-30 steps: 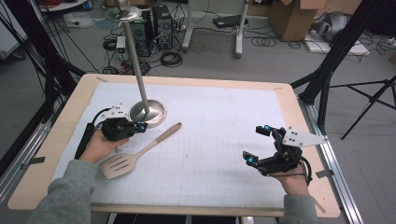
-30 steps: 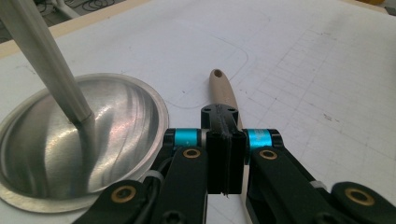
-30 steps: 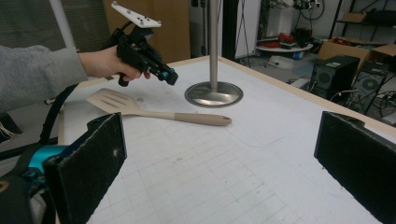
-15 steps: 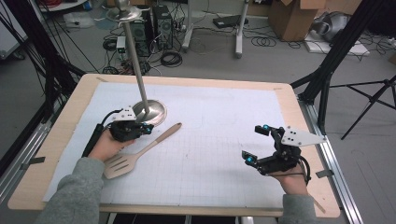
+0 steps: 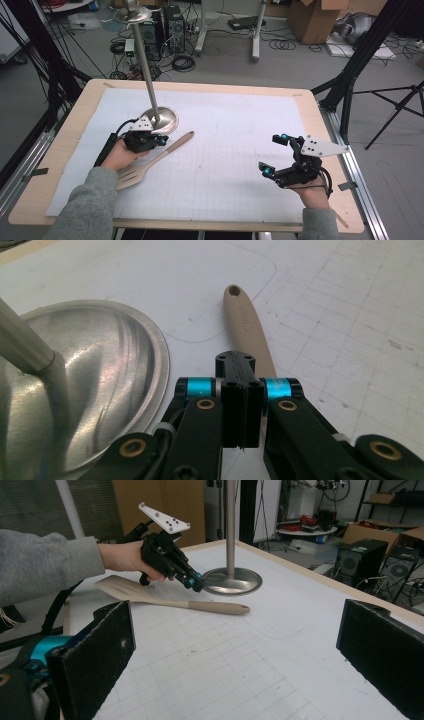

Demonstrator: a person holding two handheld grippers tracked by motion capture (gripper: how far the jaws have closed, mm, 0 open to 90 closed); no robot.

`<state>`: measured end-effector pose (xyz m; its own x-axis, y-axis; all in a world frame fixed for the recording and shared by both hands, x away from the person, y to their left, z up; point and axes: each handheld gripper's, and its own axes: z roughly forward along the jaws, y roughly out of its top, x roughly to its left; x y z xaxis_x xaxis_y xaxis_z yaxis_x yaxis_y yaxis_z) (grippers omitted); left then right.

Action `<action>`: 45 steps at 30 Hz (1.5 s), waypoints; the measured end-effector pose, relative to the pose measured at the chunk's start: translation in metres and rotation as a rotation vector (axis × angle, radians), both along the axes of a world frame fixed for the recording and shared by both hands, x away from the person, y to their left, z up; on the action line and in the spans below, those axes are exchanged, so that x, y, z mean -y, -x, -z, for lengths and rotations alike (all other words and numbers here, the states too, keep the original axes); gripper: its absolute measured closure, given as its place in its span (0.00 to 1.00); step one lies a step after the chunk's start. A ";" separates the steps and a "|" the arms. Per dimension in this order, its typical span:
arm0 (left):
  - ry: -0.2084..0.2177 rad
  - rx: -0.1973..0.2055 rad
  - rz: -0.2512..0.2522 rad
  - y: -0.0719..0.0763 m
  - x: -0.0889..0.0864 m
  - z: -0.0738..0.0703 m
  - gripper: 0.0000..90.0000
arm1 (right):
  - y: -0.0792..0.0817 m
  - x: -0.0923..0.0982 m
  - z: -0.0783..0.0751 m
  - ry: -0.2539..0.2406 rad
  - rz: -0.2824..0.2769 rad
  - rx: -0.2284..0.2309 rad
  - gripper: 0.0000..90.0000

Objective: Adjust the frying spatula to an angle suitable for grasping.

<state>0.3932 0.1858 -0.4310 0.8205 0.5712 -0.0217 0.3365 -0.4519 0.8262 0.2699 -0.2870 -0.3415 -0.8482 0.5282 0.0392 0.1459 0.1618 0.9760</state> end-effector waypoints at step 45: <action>-0.137 -0.018 0.075 -0.009 0.039 0.007 1.00 | -0.001 0.000 0.003 -0.003 -0.011 -0.018 0.01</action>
